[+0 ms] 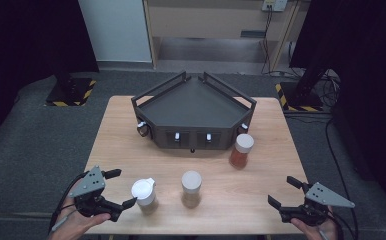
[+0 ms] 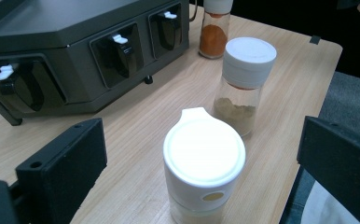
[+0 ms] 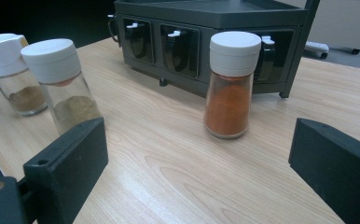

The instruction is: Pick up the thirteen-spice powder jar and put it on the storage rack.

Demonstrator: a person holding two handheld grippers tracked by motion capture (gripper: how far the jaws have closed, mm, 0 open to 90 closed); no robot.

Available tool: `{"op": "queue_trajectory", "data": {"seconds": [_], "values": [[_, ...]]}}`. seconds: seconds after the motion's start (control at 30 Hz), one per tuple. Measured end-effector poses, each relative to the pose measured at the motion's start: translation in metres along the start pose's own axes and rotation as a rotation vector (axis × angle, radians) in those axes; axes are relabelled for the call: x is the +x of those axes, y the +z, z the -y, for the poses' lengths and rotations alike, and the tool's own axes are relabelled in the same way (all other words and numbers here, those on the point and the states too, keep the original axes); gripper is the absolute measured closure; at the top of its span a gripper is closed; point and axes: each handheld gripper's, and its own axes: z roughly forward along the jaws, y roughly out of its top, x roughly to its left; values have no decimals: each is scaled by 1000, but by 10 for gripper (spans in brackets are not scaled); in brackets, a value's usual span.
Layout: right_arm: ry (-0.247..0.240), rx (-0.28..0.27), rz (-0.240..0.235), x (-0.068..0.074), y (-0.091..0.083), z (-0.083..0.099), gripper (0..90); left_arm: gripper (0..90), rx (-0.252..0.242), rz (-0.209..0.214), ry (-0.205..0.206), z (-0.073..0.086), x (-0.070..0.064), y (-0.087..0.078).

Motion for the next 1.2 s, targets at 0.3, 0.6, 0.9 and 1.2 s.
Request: {"op": "queue_trajectory", "data": {"seconds": [0.3,0.6,0.9,1.2], "values": [[0,1,0,0,0,0,52,4,19,-2,2,0,-2,13],[1,1,0,0,0,0,52,13,34,3,-4,4,-3,28],[0,0,-1,0,0,0,52,26,48,-1,1,7,-6,39],[-2,1,0,0,0,0,53,54,49,6,0,13,-6,48]]}}
